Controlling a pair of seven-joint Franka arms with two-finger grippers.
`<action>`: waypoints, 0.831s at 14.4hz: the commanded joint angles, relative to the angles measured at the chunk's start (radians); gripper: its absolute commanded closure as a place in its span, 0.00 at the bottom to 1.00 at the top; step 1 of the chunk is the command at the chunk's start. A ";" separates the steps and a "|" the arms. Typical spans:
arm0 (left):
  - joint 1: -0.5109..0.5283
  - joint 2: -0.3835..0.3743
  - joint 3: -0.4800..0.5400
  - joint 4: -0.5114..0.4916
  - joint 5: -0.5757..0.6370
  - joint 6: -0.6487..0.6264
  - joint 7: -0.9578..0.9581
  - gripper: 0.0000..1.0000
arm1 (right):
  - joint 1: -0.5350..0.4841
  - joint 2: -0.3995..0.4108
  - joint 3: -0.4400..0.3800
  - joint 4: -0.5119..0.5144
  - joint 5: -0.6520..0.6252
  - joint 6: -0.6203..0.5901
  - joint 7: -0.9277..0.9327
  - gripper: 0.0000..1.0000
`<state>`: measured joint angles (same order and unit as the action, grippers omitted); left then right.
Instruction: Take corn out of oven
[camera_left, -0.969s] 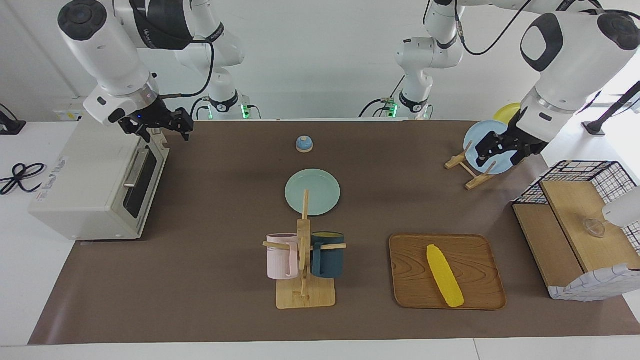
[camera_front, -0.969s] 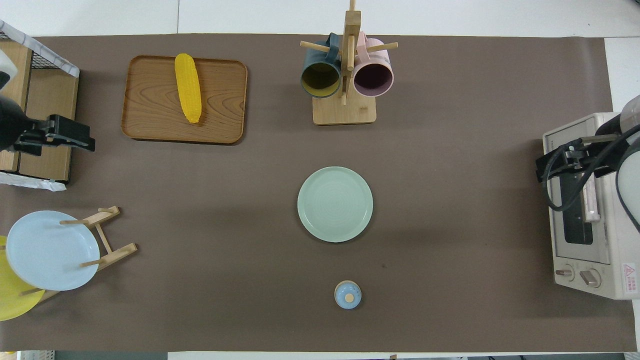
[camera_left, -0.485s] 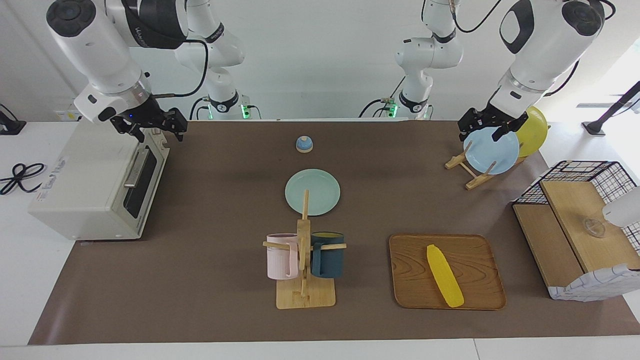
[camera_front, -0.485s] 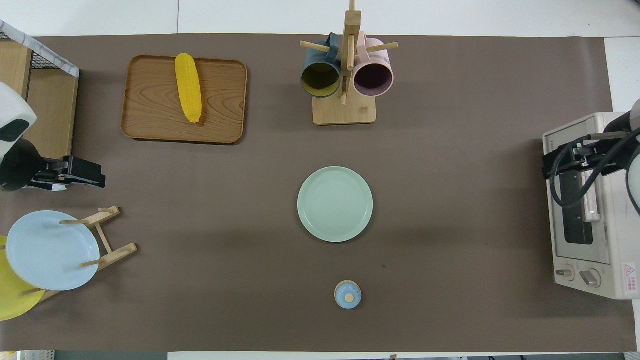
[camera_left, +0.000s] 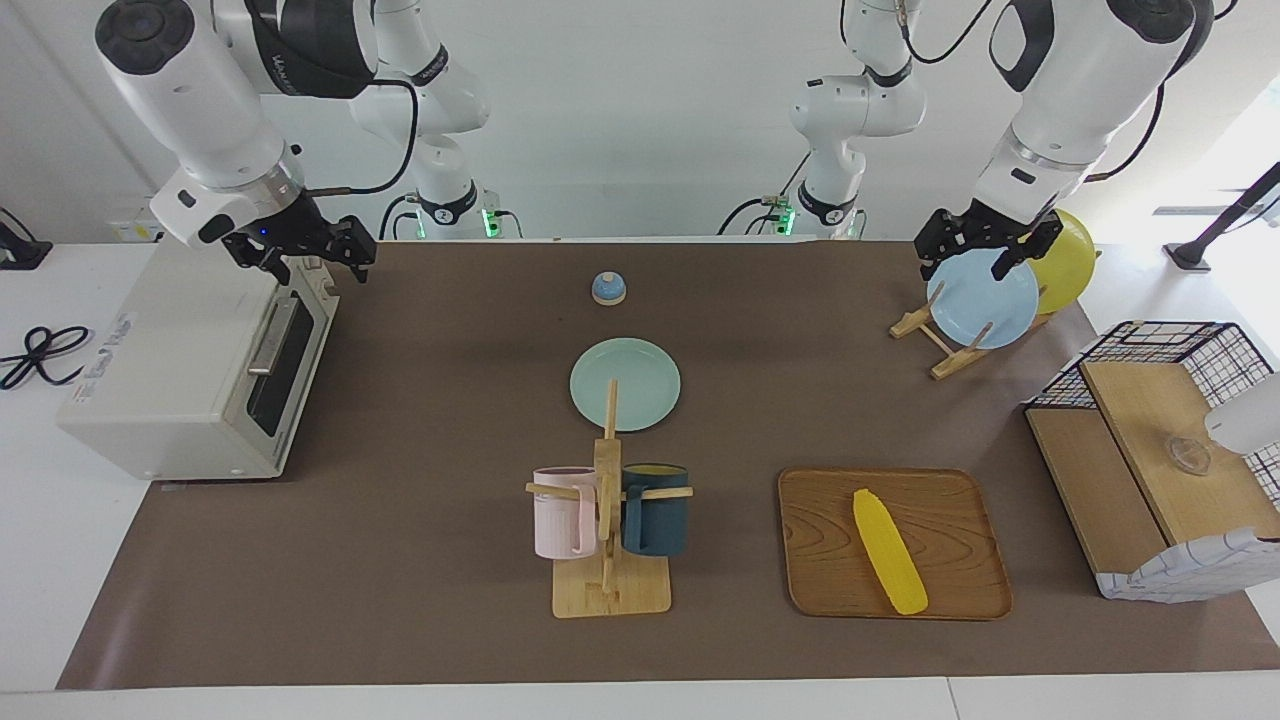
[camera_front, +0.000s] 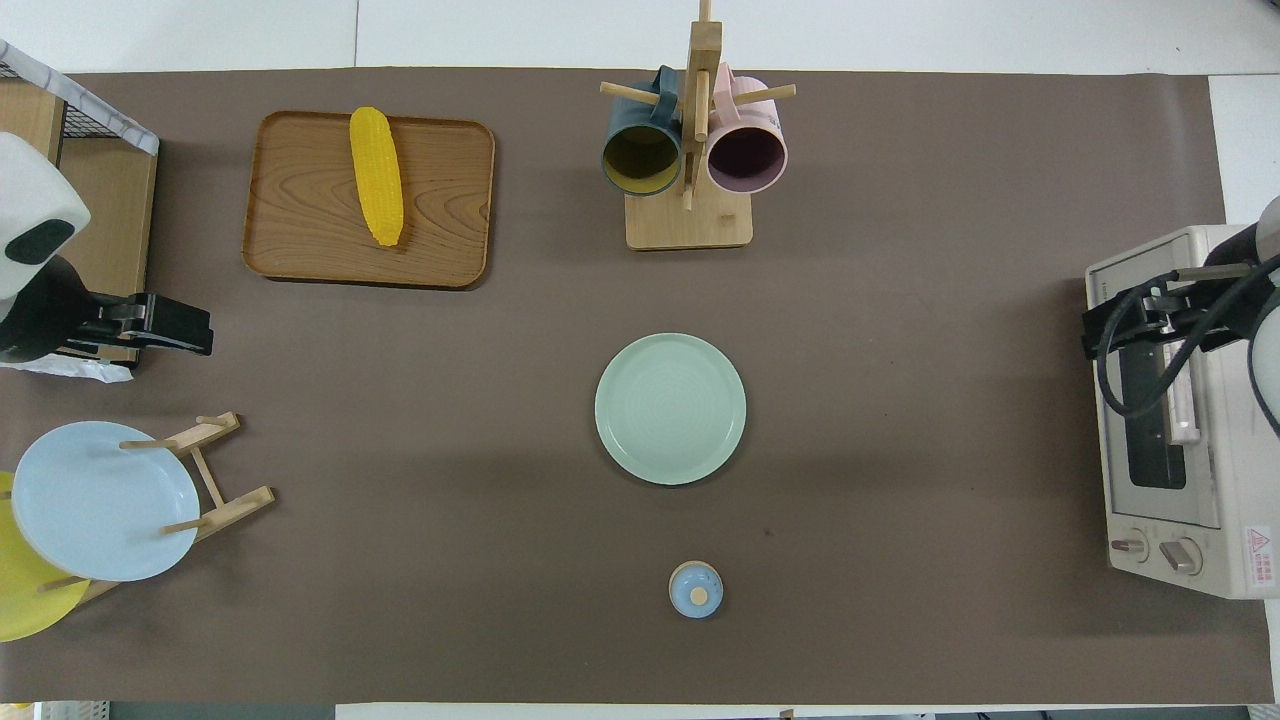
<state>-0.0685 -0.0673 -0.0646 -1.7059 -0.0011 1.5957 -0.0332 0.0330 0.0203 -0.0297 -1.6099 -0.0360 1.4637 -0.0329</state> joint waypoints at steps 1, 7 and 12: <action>0.019 0.017 -0.015 0.025 0.016 -0.007 -0.005 0.00 | -0.010 -0.010 0.005 -0.013 0.025 0.009 0.008 0.00; 0.022 0.015 -0.009 0.022 0.000 0.007 -0.014 0.00 | -0.010 -0.010 0.005 -0.013 0.025 0.009 0.008 0.00; 0.024 0.014 -0.009 0.020 0.000 0.010 -0.011 0.00 | -0.010 -0.010 0.005 -0.013 0.025 0.009 0.008 0.00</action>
<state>-0.0561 -0.0641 -0.0635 -1.7033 -0.0012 1.6001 -0.0391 0.0331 0.0202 -0.0297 -1.6102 -0.0360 1.4637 -0.0329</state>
